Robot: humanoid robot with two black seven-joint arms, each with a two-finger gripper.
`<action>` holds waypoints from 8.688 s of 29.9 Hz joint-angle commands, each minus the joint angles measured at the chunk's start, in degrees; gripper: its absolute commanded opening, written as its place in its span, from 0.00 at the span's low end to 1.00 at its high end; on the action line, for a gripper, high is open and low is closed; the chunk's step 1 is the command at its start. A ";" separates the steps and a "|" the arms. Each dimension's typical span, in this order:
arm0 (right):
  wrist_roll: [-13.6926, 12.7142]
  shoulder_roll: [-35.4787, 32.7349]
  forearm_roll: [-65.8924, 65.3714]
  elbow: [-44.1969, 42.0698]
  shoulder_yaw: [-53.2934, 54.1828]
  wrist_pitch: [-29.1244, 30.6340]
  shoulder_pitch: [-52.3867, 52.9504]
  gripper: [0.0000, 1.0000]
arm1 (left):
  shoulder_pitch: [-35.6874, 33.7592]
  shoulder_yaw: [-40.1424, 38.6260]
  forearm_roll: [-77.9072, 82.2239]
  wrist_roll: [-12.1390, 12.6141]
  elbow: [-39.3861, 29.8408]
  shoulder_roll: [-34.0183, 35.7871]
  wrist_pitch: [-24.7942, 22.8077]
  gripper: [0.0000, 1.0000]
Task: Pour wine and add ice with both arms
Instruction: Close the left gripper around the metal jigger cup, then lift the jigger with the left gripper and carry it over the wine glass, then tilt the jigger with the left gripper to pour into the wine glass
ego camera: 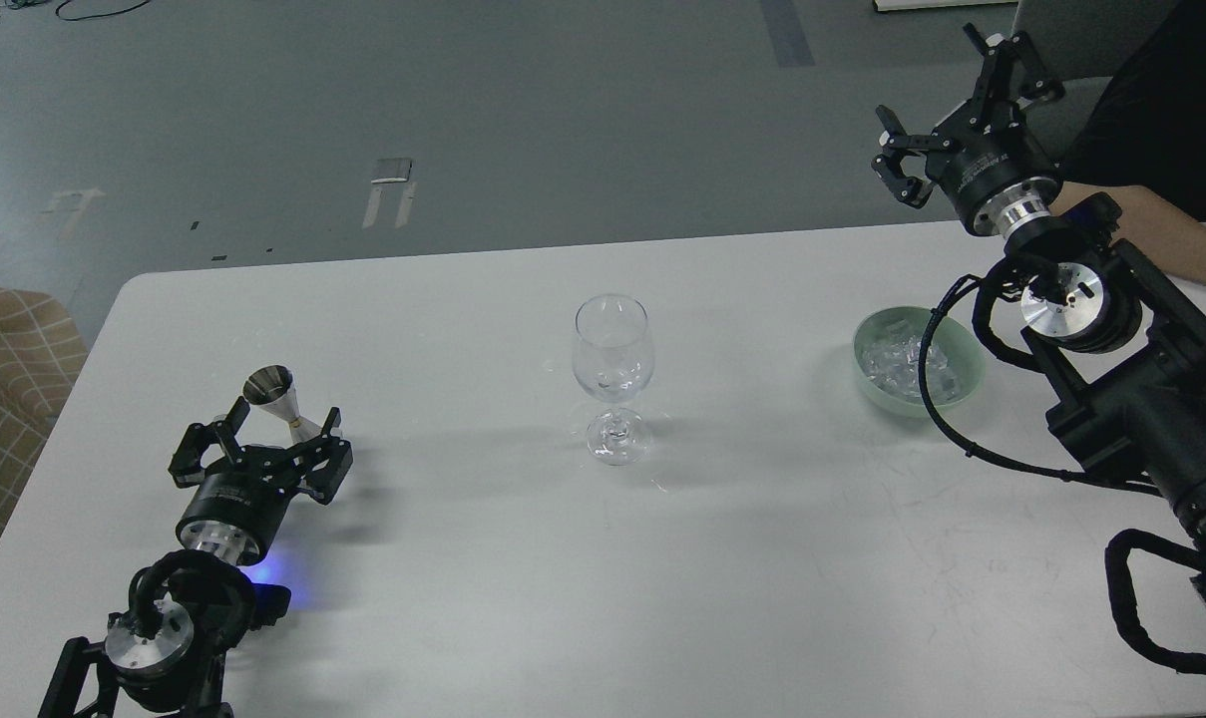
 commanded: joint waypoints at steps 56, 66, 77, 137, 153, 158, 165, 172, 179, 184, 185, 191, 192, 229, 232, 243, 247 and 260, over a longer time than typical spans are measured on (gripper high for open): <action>0.00 0.04 0.00 -0.07 0.00 -0.08 -0.09 1.00 | -6.36 1.05 1.83 -3.65 6.66 0.00 1.17 0.27; 0.00 0.04 0.00 0.02 0.17 -0.87 -0.09 1.00 | -6.36 0.88 0.78 -3.47 6.58 0.00 0.12 0.07; 0.00 0.04 0.00 0.02 0.17 -0.87 -0.09 1.00 | -8.12 0.88 -0.19 -4.08 6.31 0.00 -0.94 0.00; -0.09 -0.22 0.18 0.10 0.26 -0.79 -0.88 1.00 | -3.72 25.57 4.29 0.66 -32.09 6.15 21.91 0.00; -0.09 -0.31 0.36 0.19 0.52 -0.70 -0.97 1.00 | -6.89 30.14 11.05 1.89 -33.77 5.71 24.81 0.00; -0.09 -0.31 0.36 0.19 0.61 -0.70 -1.32 1.00 | -8.73 32.08 12.99 1.80 -33.33 5.45 24.81 0.00; -0.09 -0.40 0.36 0.28 0.70 -0.61 -1.41 1.00 | -9.70 32.69 15.10 1.80 -32.98 5.45 24.81 0.00; -0.09 -0.22 0.36 0.28 0.79 -0.61 -1.41 1.00 | -10.40 32.78 16.86 2.06 -31.66 5.01 24.72 0.00; -0.09 -0.22 0.36 0.28 0.79 -0.61 -1.41 1.00 | -11.55 32.78 17.12 2.24 -29.55 4.83 24.72 0.00; -0.09 -0.31 0.36 0.28 0.87 -0.61 -1.41 1.00 | -13.04 33.57 18.00 2.24 -28.67 4.05 24.72 0.00; -0.09 -0.31 0.36 0.28 0.87 -0.61 -1.41 1.00 | -13.39 34.09 18.44 2.24 -28.32 4.04 24.72 0.00; -0.09 -0.31 0.36 0.28 0.87 -0.61 -1.41 1.00 | -13.57 34.63 20.55 2.24 -28.14 3.87 24.72 0.00; 0.00 -0.31 0.36 0.28 0.87 -0.61 -1.41 1.00 | -13.57 34.63 20.64 2.24 -28.14 3.87 24.72 0.00; -0.09 -0.22 0.36 0.28 0.96 -0.61 -1.41 1.00 | -15.06 37.26 27.76 1.54 -27.53 2.64 23.76 0.00; 0.00 -0.22 0.36 0.28 0.96 -0.61 -1.41 1.00 | -15.15 37.61 27.84 1.36 -27.53 2.81 23.76 0.00; 0.00 -0.22 0.36 0.28 0.96 -0.70 -1.41 1.00 | -15.24 37.61 29.25 -1.00 -27.44 3.51 22.97 0.00; 0.00 -0.22 0.44 0.37 0.96 -0.78 -1.41 1.00 | -15.24 37.61 29.25 -1.19 -27.44 3.78 22.88 0.00; 0.00 -0.05 0.36 0.28 0.96 -0.79 -1.58 1.00 | -14.54 37.61 33.73 -1.89 -27.44 4.22 19.10 0.00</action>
